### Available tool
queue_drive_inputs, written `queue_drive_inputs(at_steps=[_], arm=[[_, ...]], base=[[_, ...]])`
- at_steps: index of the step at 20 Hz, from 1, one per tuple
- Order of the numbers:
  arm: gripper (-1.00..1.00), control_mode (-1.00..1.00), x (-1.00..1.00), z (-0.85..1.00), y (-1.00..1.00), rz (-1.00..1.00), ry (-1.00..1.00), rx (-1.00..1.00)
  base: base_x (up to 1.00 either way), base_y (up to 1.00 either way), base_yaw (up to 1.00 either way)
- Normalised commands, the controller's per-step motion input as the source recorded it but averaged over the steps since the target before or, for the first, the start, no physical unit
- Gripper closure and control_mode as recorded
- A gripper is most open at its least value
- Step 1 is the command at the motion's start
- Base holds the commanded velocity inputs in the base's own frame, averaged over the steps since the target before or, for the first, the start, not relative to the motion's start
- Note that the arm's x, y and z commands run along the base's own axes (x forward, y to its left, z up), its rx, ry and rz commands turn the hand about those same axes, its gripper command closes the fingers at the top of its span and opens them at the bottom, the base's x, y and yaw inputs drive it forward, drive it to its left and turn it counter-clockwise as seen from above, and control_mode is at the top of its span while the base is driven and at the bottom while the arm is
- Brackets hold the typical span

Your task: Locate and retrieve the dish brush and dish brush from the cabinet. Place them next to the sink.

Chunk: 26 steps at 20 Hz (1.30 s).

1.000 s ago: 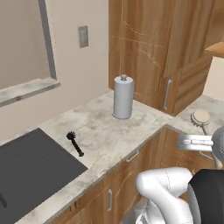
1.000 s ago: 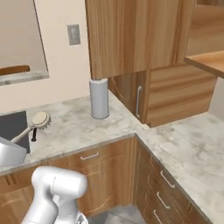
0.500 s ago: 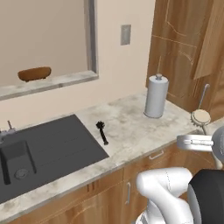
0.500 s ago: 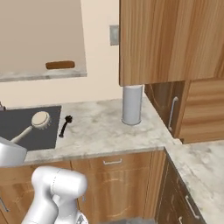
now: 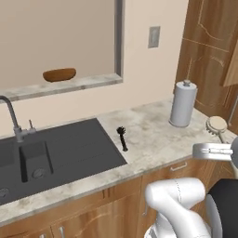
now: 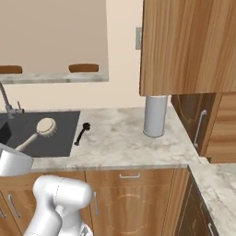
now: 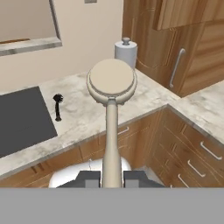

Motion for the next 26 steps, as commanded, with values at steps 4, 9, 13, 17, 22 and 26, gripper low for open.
queue_drive_inputs(at_steps=[4,9,13,17,22,26], arm=[[1.00,1.00,0.00,0.00,0.00,0.00,0.00,0.00],[1.00,1.00,0.00,0.00,0.00,0.00,0.00,0.00],[1.00,1.00,0.00,0.00,0.00,0.00,0.00,0.00],[1.00,1.00,0.00,0.00,0.00,0.00,0.00,0.00],[1.00,1.00,0.00,0.00,0.00,0.00,0.00,0.00],[1.00,1.00,0.00,0.00,0.00,0.00,0.00,0.00]], base=[[0.30,0.26,0.00],[0.27,0.32,0.00],[0.22,0.32,0.00],[0.15,0.20,0.00],[0.12,0.16,0.00],[0.02,0.03,0.00]])
